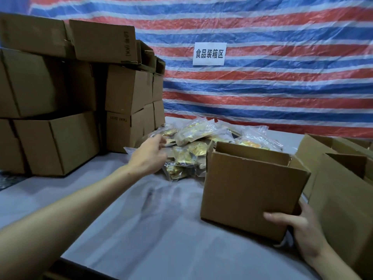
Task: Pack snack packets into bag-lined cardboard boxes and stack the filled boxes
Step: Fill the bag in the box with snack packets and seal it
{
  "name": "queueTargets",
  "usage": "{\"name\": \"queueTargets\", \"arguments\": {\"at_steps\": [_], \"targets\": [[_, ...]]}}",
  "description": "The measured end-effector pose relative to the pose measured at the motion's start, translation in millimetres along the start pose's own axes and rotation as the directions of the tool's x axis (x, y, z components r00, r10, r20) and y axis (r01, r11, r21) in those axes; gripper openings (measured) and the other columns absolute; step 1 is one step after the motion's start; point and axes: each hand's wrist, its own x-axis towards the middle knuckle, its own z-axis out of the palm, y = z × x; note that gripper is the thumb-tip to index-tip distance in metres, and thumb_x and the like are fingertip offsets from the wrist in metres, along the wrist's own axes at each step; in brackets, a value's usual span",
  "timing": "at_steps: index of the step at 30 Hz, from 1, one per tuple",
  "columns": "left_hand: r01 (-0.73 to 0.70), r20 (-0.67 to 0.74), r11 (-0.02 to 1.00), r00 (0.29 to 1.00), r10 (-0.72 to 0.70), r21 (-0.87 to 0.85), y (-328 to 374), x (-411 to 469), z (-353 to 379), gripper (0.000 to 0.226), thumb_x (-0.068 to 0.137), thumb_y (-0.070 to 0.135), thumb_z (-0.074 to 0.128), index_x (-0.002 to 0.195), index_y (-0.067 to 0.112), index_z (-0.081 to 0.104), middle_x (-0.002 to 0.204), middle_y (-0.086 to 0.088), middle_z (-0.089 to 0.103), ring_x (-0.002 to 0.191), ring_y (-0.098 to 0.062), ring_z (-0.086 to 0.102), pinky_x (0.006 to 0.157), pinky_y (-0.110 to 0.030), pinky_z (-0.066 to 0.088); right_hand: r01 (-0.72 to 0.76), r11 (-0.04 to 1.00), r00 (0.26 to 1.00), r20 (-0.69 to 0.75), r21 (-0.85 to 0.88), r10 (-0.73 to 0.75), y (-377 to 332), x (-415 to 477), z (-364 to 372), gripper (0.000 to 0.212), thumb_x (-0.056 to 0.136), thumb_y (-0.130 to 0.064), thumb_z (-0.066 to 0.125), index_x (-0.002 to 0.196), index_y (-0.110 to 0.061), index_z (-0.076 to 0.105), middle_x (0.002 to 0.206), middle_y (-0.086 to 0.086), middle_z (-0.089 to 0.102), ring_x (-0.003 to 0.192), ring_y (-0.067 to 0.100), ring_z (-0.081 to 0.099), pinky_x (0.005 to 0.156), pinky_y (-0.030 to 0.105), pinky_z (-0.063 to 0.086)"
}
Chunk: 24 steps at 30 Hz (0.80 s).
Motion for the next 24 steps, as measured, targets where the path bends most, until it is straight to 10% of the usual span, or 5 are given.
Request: {"name": "queueTargets", "arguments": {"at_steps": [8,15,24], "targets": [[-0.052,0.173,0.983,0.985,0.022,0.176,-38,6,50,0.072,0.087,0.009,0.06,0.153,0.026,0.038,0.157,-0.006,0.032,0.14,-0.03,0.038,0.109,-0.044,0.044,0.001,1.0,1.0,0.005,-0.021,-0.001,-2,-1,1,0.076,0.03,-0.007,0.086,0.099,-0.039,0.075,0.107,0.005,0.077,0.095,0.023,0.074,0.081,0.043,0.054],[-0.058,0.135,0.983,0.99,0.034,0.173,-41,-11,92,0.062,0.097,0.008,0.05,0.156,0.013,0.032,0.169,-0.009,0.006,0.148,-0.034,0.027,0.117,-0.045,0.034,-0.021,1.0,1.0,-0.002,-0.021,0.021,-1,-1,0,0.079,0.025,-0.021,0.089,0.102,-0.035,0.074,0.106,0.004,0.077,0.093,0.022,0.074,0.08,0.042,0.053],[-0.224,-0.185,0.91,0.935,0.302,0.349,-40,-25,89,0.017,0.091,0.033,0.072,0.1,0.02,0.08,0.116,-0.007,0.066,0.11,-0.032,0.056,0.092,-0.041,0.035,-0.025,0.998,0.999,0.025,-0.053,0.026,-2,-2,-1,0.08,0.024,-0.006,0.085,0.093,-0.045,0.074,0.1,-0.002,0.077,0.073,0.012,0.074,0.062,0.026,0.056]]}}
